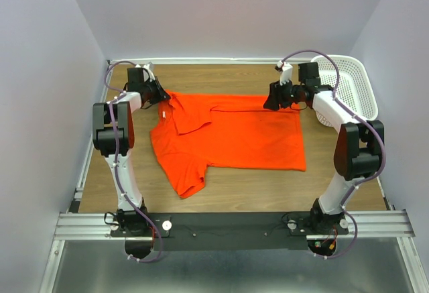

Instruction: Fold and stack the t-shirts

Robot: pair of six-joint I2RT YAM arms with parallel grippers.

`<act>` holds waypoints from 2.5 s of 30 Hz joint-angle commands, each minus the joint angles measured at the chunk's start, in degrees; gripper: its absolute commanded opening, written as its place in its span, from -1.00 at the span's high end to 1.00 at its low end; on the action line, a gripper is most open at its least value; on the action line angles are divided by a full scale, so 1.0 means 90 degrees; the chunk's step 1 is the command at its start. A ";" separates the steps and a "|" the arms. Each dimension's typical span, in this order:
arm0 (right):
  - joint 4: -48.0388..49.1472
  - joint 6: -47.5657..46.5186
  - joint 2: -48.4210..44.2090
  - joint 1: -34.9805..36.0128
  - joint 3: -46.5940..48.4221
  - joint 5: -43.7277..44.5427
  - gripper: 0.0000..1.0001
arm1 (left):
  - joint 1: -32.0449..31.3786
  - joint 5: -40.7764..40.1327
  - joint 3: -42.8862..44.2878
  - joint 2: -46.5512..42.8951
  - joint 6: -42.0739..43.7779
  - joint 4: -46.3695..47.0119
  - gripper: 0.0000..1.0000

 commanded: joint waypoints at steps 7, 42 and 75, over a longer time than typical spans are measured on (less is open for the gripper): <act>0.0060 0.0070 0.0096 -0.0061 -0.0010 -0.0195 -0.18 | 0.0369 0.0010 -0.0516 -0.0554 -0.0103 0.0013 1.00; 0.0050 0.0930 0.2254 -0.0510 0.1884 0.3966 -0.07 | 0.0506 0.0733 -0.0185 -0.0144 -0.0034 0.0169 1.00; -0.0321 0.1223 0.3016 -0.0940 0.2646 0.3329 0.99 | 0.0584 0.0733 -0.0184 -0.0134 0.0014 0.0130 1.00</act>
